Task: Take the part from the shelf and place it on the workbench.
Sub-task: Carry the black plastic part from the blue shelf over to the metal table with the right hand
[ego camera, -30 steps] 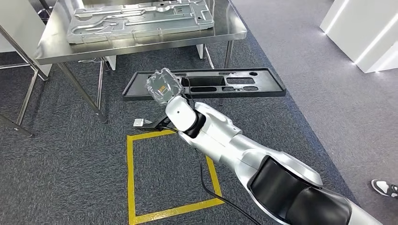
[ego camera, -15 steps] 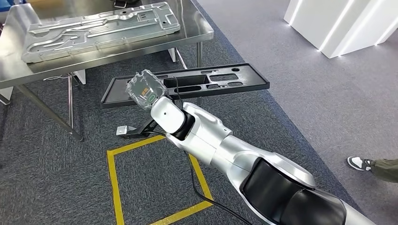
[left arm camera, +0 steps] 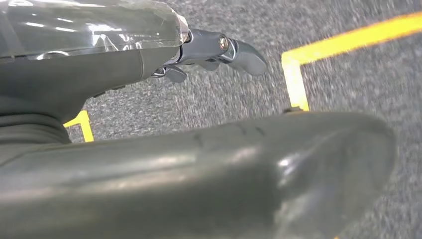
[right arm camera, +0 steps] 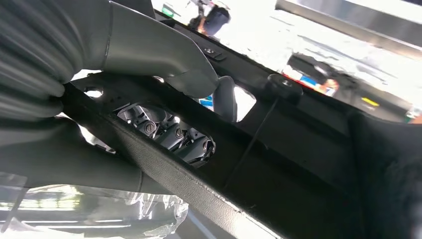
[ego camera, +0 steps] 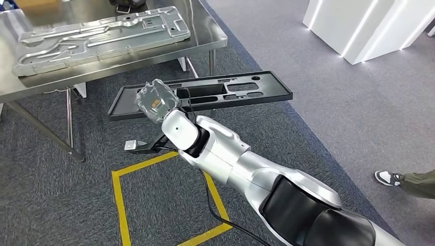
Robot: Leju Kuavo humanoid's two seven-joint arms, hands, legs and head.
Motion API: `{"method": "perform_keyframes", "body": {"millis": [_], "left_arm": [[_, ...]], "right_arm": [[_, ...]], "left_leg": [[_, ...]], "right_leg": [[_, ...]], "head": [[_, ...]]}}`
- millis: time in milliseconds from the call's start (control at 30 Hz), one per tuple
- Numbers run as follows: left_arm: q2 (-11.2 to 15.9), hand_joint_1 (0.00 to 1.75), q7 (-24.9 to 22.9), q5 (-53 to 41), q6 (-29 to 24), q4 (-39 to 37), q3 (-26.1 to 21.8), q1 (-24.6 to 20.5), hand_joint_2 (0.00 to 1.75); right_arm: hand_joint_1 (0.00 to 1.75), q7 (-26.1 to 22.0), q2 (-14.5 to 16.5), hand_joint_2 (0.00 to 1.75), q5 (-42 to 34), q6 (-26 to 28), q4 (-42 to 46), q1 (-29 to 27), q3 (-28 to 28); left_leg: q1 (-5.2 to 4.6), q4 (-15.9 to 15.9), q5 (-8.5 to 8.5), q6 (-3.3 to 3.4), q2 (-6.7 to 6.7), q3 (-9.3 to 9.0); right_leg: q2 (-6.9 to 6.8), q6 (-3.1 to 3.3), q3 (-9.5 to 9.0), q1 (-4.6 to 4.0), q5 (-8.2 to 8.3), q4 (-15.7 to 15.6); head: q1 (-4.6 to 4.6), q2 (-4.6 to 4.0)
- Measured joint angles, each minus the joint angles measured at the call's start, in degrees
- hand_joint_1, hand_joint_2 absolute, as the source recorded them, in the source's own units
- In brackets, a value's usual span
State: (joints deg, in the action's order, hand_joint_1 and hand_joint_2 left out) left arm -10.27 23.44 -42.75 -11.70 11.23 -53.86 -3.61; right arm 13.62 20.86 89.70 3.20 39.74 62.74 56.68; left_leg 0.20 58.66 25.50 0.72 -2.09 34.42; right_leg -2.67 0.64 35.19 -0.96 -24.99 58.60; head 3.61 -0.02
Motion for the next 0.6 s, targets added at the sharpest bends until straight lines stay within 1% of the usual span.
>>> {"method": "perform_keyframes", "body": {"millis": [33, 67, 100, 133, 167, 200, 233, 267, 300, 333, 367, 400, 433, 467, 500, 533, 567, 600], "left_arm": [[-0.01, 0.00, 0.05, 0.00, 0.05, 0.00, -0.01, 0.03, 0.00], [-0.03, 0.00, 0.11, 0.00, 0.10, 0.00, -0.01, 0.02, 0.00], [-0.05, 0.00, 0.16, 0.00, 0.16, 0.00, -0.01, -0.02, 0.00], [-0.07, 0.00, 0.21, 0.00, 0.22, 0.00, -0.01, -0.07, 0.00], [-0.08, 0.00, 0.23, 0.00, 0.26, 0.00, 0.00, -0.09, 0.00], [-0.09, 0.00, 0.23, 0.02, 0.29, 0.00, 0.00, -0.07, 0.00], [-0.10, 0.00, 0.24, 0.04, 0.29, 0.00, -0.01, -0.03, 0.00], [-0.11, 0.00, 0.25, 0.07, 0.29, 0.00, -0.01, 0.00, 0.00], [-0.12, 0.00, 0.26, 0.10, 0.29, 0.00, -0.02, 0.00, 0.00], [-0.16, 0.00, 0.27, 0.11, 0.29, 0.00, -0.02, -0.01, 0.00], [-0.22, 0.00, 0.30, 0.13, 0.29, 0.00, -0.02, -0.06, 0.00], [-0.28, 0.00, 0.33, 0.14, 0.29, 0.00, -0.02, -0.12, 0.00], [-0.33, 0.00, 0.36, 0.15, 0.30, 0.00, -0.02, -0.14, 0.00], [-0.37, 0.00, 0.38, 0.15, 0.31, 0.00, -0.02, -0.13, 0.00], [-0.37, 0.00, 0.38, 0.16, 0.31, 0.00, -0.03, -0.07, 0.00], [-0.36, 0.00, 0.38, 0.15, 0.31, 0.00, -0.03, 0.03, 0.00], [-0.36, 0.00, 0.38, 0.15, 0.30, 0.00, -0.03, 0.09, 0.00], [-0.34, 0.00, 0.37, 0.15, 0.29, 0.00, -0.04, 0.09, 0.00]], "right_arm": [[1.75, -0.08, 0.03, 1.75, 0.00, -0.04, 0.00, -0.01, 0.00], [1.75, -0.17, 0.05, 1.75, 0.00, -0.09, 0.01, 0.01, 0.00], [1.75, -0.26, 0.08, 1.75, 0.01, -0.15, 0.01, -0.01, 0.01], [1.75, -0.34, 0.06, 1.75, 0.01, -0.26, 0.00, -0.06, 0.01], [1.75, -0.38, 0.04, 1.75, 0.01, -0.39, -0.01, -0.18, 0.02], [1.75, -0.41, 0.03, 1.75, 0.01, -0.61, -0.02, -0.35, 0.06], [1.75, -0.43, 0.01, 1.75, 0.00, -0.80, -0.02, -0.55, 0.13], [1.75, -0.45, 0.01, 1.75, 0.00, -0.95, -0.01, -0.70, 0.22], [1.75, -0.46, 0.02, 1.75, 0.00, -1.05, 0.04, -0.79, 0.30], [1.75, -0.46, 0.02, 1.75, 0.00, -1.06, 0.10, -0.83, 0.36], [1.75, -0.48, 0.02, 1.75, 0.01, -1.06, 0.16, -0.82, 0.39], [1.75, -0.50, 0.02, 1.75, 0.01, -1.06, 0.22, -0.82, 0.41], [1.75, -0.52, 0.01, 1.75, 0.02, -1.07, 0.25, -0.84, 0.45], [1.75, -0.54, 0.01, 1.75, 0.02, -1.08, 0.26, -0.85, 0.51], [1.75, -0.55, 0.07, 1.75, 0.02, -1.09, 0.32, -0.86, 0.57], [1.75, -0.54, 0.15, 1.75, 0.02, -1.11, 0.39, -0.85, 0.64], [1.75, -0.53, 0.26, 1.75, 0.02, -1.14, 0.47, -0.79, 0.72], [1.75, -0.53, 0.37, 1.75, 0.02, -1.21, 0.56, -0.74, 0.78]], "left_leg": [[0.15, -0.15, -0.17, 0.31, 0.45, -0.02], [0.30, -0.32, -0.34, 0.61, 0.88, -0.05], [0.44, -0.46, -0.48, 0.84, 1.31, -0.08], [0.45, -0.47, -0.51, 0.95, 1.79, -0.04], [0.45, -0.46, -0.52, 1.00, 2.27, 0.00], [0.45, -0.44, -0.52, 1.00, 2.80, 0.01], [0.46, -0.42, -0.51, 0.99, 3.39, 0.00], [0.46, -0.40, -0.49, 0.95, 4.02, -0.05], [0.47, -0.37, -0.46, 0.89, 4.68, -0.12], [0.52, -0.36, -0.41, 0.78, 5.28, -0.17], [0.50, -0.33, -0.39, 0.56, 5.83, -0.12], [0.59, -0.34, -0.40, 0.25, 6.35, -0.02], [0.74, -0.42, -0.43, -0.14, 6.81, 0.12], [0.86, -0.56, -0.51, -0.60, 7.28, 0.22], [0.96, -0.70, -0.53, -1.01, 7.67, 0.23], [0.95, -0.56, -0.36, -1.33, 7.33, 0.28], [0.87, 0.36, 0.28, -1.58, 6.43, 0.65], [0.80, 2.49, 1.54, -1.79, 5.23, 1.59]], "right_leg": [[0.17, -0.34, 0.14, 0.10, -0.47, 0.47], [0.64, -0.71, 0.71, 0.24, -1.47, 1.86], [1.28, -1.09, 1.83, 0.42, -3.02, 4.41], [1.85, -1.36, 3.48, 0.62, -4.87, 8.02], [2.08, -1.55, 5.40, 0.80, -6.57, 12.01], [2.15, -1.69, 7.00, 0.97, -7.53, 15.14], [2.18, -1.75, 7.79, 1.12, -7.40, 16.42], [2.29, -1.73, 7.42, 1.25, -6.12, 15.29], [2.66, -1.63, 5.97, 1.35, -4.01, 11.99], [3.63, -1.45, 4.00, 1.47, -1.98, 7.64], [4.77, -1.31, 2.21, 1.55, -0.53, 3.86], [5.59, -1.17, 1.01, 1.56, 0.21, 1.32], [6.08, -1.02, 0.48, 1.48, 0.25, 0.19], [5.86, -0.85, 0.35, 1.33, 0.19, 0.00], [5.28, -0.54, 0.21, 1.36, 0.29, -0.30], [4.80, -0.17, -0.06, 1.42, 0.41, -0.71], [4.26, 0.23, -0.35, 1.54, 0.55, -1.15], [3.68, 0.60, -0.65, 1.63, 0.63, -1.54]], "head": [[0.00, 0.00], [0.00, 0.00], [0.00, 0.00], [0.00, 0.00], [0.00, 0.00], [0.00, 0.00], [0.00, 0.00], [0.00, 0.00], [0.00, 0.00], [0.00, 0.00], [0.00, 0.00], [0.00, 0.00], [-0.01, 0.00], [-0.01, 0.00], [0.00, 0.00], [0.00, 0.00], [0.02, 0.00], [0.02, 0.00]]}}
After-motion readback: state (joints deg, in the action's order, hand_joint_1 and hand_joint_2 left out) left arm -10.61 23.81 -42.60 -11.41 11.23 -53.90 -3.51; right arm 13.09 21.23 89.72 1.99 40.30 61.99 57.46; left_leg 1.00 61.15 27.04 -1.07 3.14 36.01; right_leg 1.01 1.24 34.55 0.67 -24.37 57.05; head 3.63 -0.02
